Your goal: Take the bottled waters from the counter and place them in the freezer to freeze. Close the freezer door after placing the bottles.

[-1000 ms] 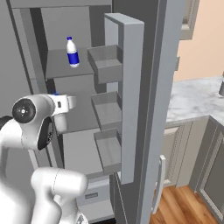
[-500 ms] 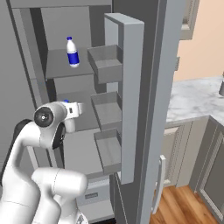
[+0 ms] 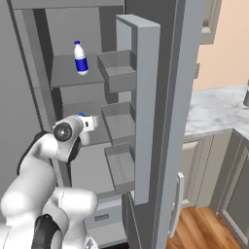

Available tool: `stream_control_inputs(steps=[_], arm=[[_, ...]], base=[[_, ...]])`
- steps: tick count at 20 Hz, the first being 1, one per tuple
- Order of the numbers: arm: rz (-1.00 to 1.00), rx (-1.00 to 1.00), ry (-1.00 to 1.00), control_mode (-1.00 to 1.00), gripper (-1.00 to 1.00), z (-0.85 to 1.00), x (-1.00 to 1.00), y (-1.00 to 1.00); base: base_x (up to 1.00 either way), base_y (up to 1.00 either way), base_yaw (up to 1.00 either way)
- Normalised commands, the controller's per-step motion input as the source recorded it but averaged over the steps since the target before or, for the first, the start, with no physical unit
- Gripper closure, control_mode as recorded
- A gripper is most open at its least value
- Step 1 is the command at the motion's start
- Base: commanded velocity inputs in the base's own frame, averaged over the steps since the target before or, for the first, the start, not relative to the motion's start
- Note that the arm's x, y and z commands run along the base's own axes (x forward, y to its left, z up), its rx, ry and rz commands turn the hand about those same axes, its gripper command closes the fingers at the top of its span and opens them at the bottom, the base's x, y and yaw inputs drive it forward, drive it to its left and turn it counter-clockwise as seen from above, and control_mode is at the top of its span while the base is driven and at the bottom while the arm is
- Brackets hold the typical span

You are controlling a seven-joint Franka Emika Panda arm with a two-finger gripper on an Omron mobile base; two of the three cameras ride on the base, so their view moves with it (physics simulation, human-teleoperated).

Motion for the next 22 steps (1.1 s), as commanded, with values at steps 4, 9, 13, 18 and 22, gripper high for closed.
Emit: stream_control_inputs(steps=[4,9,13,18,22], arm=[[0.06,0.00,0.00,-1.00,1.00,-0.26,0.65,0.08],[0.10,0.01,0.00,-1.00,1.00,-0.16,0.49,0.02],[0.09,0.05,-0.03,-1.00,1.00,-0.24,0.43,0.01],[0.03,0.04,-0.12,-1.00,1.00,-0.22,0.30,0.00],[0.00,0.00,-0.03,-1.00,1.00,-0.27,0.21,0.08]], base=[[0.00,0.00,0.00],[0.00,0.00,0.00],[0.00,0.00,0.00],[0.00,0.00,0.00],[0.00,0.00,0.00]])
